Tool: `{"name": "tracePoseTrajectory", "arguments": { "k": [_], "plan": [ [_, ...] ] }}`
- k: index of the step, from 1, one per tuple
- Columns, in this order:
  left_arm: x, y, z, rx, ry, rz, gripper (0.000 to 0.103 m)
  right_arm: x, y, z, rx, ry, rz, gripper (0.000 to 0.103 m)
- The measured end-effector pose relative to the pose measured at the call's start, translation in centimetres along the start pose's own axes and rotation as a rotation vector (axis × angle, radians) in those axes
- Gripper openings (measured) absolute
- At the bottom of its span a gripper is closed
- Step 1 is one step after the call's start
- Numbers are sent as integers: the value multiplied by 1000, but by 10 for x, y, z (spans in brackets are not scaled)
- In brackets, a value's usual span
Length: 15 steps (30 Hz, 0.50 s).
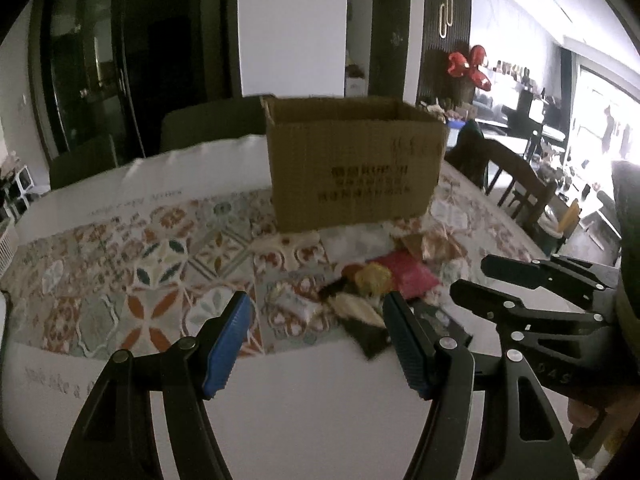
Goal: Organize snacks
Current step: 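Close the right tool on the red packet and dark packet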
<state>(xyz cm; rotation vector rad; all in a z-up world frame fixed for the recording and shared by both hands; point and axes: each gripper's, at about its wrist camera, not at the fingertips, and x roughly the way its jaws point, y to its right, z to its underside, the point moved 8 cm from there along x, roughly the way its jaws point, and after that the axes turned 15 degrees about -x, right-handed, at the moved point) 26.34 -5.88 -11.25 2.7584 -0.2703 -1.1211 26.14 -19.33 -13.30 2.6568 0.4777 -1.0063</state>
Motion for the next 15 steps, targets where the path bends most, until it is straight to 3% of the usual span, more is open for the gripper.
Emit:
{"name": "tracePoseTrajectory", "arguments": {
  "k": [6,15],
  "plan": [
    [9,-6,24,-15,-47,-4,67,14,-15,24,-23,-60,-46,42],
    [19,-5,48,-23,-76,5,65,34,-30,43,-69,-99,-93,32]
  ]
}}
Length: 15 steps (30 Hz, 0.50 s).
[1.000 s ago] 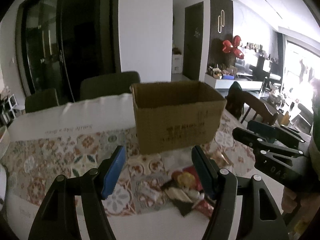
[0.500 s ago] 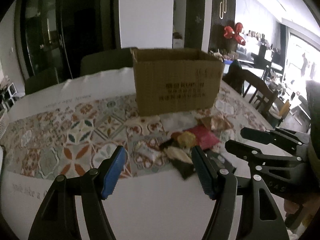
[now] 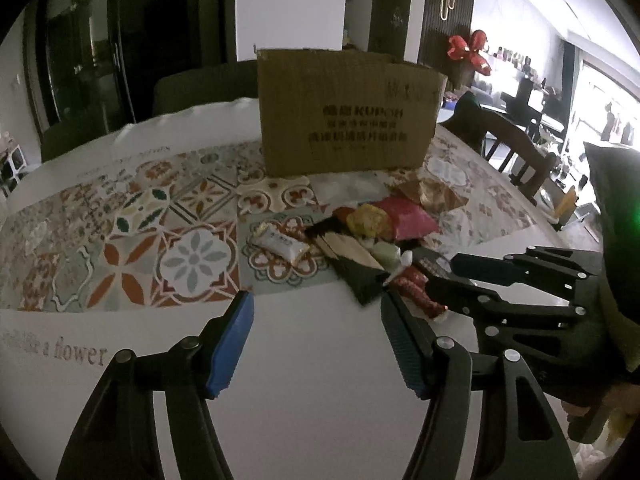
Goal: Organize snacks
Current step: 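Close the right tool on the red packet and dark packet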
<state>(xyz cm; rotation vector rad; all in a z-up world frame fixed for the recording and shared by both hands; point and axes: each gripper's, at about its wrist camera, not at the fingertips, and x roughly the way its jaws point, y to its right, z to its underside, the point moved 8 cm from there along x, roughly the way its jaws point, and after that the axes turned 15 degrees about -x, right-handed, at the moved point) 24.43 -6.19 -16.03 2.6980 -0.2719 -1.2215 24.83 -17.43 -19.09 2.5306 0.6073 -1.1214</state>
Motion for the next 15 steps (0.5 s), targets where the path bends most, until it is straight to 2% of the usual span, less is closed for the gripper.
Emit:
{"name": "tracePoseTrajectory", "arguments": {
  "k": [5,13,15],
  "plan": [
    [8,1,7,-6,-30,8,64,12,-5,6,-23,-22,-16,28],
    [15,4,10,-3,-54,17,64,24,-6,8,-45,-41,-23,27],
    [16,4,10,-3,-56,15,64,27,-6,9,-46,-46,-20,24]
  ]
}}
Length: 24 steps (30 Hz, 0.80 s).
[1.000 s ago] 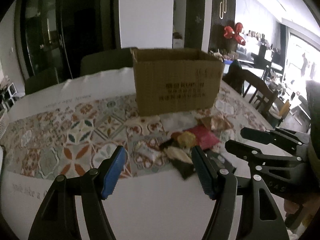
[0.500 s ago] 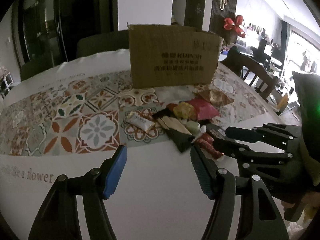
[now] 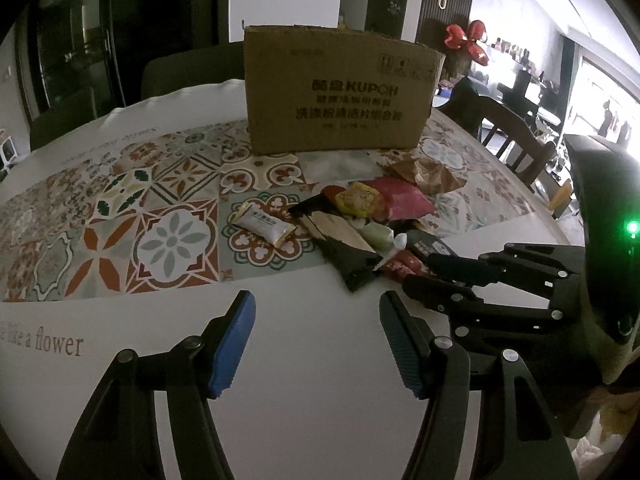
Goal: Organize snacks
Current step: 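Close the right tool on the red packet and dark packet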
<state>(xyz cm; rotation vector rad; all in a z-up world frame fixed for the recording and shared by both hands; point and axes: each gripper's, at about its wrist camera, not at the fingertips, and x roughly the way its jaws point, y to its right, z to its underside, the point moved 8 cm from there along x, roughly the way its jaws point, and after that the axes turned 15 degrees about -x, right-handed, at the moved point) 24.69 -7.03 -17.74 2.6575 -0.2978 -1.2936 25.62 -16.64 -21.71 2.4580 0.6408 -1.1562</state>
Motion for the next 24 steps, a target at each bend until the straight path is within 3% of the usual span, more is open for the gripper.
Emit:
{"name": "tracePoseTrajectory", "arguments": {
  "k": [12,21,24],
  "plan": [
    [-1,4,-7,-17,8,3,64,-9,0,2,46,29,-11,22],
    [2,41,-9,14,-9,83,64,-43,29,10,131,80,106,22],
    [10,56,-10,-1,-32,104,59,-51,46,19,180,81,156,22]
  ]
}}
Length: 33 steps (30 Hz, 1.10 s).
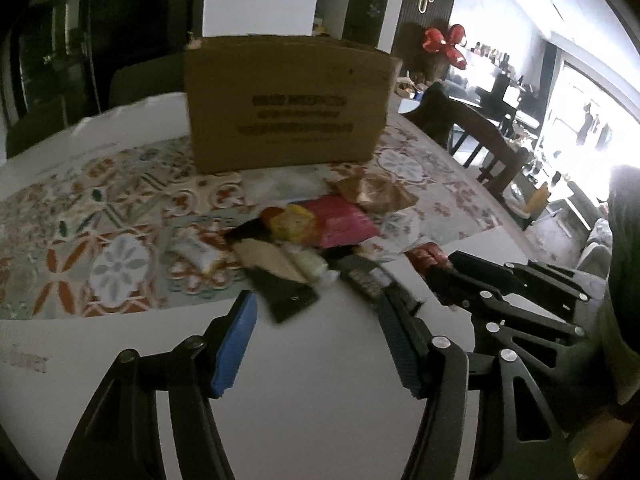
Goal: Organize snacks
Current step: 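Close the right tool on the red packet and dark packet, then grasp the dark cheese-cracker packet with the left tool while the right tool holds the red packet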
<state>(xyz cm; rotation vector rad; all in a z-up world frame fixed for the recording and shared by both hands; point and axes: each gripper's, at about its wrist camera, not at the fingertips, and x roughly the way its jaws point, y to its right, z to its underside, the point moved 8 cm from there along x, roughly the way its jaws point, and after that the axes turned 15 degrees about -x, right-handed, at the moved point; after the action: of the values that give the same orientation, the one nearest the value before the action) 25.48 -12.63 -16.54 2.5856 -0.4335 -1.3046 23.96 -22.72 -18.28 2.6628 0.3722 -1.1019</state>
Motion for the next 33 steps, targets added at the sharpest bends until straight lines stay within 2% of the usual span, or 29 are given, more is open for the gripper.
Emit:
{"name": "tracePoseTrajectory", "arguments": {
  "k": [5,10,16,20,33],
  "plan": [
    [22,14,3,-102,-84,19,56,-4,27,10,50,-9,65,22],
    [41,23,5,-179,-114,-29,53,-8,46,19,75,-1,107,22],
    [60,34,11,-226,-141,-91,47,-11,65,28,98,8,139,22],
    [70,39,15,-234,-155,-118,46,-12,78,33,129,20,148,22],
    [80,44,10,-187,-102,-248,46,-10,89,39,177,57,124,22]
  ]
}}
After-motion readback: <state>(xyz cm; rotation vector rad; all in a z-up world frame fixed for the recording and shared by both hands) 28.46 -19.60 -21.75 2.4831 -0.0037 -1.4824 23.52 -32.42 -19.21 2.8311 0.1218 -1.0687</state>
